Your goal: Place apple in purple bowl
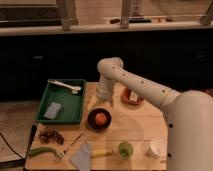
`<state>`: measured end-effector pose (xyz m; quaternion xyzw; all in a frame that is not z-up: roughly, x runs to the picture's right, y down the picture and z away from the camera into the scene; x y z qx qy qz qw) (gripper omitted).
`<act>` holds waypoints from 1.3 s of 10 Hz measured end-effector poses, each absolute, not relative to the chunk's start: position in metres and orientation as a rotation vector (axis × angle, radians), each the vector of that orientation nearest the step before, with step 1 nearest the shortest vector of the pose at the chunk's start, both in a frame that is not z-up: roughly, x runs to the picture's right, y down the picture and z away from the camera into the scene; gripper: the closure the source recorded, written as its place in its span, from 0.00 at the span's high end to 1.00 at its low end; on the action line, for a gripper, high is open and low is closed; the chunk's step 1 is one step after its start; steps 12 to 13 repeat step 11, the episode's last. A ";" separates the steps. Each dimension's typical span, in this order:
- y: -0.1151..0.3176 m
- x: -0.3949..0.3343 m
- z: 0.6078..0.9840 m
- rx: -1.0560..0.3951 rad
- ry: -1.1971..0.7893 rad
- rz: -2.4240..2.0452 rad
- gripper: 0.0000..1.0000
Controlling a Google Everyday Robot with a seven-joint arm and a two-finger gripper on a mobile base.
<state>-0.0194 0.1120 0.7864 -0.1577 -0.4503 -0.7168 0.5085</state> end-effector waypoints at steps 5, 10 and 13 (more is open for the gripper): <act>0.112 -0.019 0.786 -0.380 -1.085 -1.727 0.80; 0.112 -0.020 0.786 -0.380 -1.085 -1.728 0.80; 0.112 -0.020 0.786 -0.380 -1.085 -1.728 0.80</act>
